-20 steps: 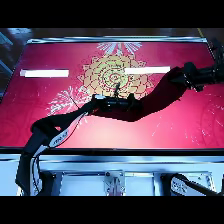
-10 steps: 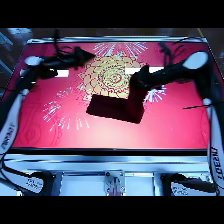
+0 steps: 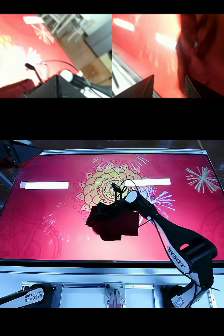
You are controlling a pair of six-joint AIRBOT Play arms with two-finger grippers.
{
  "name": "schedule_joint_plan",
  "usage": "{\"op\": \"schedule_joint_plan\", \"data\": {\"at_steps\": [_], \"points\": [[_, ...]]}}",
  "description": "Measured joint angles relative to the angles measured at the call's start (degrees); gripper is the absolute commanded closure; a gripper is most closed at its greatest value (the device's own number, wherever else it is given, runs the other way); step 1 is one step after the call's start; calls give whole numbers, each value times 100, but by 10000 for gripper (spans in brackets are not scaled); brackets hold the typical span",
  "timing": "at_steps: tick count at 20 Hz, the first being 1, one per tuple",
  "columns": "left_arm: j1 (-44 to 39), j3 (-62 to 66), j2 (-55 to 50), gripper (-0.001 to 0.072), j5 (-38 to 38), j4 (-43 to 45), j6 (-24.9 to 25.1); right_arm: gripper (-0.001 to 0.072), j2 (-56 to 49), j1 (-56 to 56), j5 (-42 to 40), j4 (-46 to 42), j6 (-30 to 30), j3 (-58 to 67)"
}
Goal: Fold the shirts.
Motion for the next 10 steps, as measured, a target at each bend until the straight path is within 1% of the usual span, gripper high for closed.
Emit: {"op": "schedule_joint_plan", "data": {"at_steps": [2, 3, 4, 6, 8, 10], "points": [[24, -33, 184, 668, -175, 98, -37, 197, -101, -15, -275, 326, 4, 4], [22, -50, 240, 668, -236, 136, -42, 198, -111, -59, -286, 396, 9, 4], [20, -63, 275, 668, -280, 173, -48, 197, -94, -138, -236, 428, 15, 4], [20, -79, 321, 668, -326, 254, -55, 196, 26, -369, 133, 205, 74, 4], [22, -87, 345, 668, -363, 358, -57, 19, 245, -726, 708, -420, 264, 4], [20, -92, 354, 668, -387, 476, -59, 18, 470, -1200, 1392, -1338, 533, 7]]}}
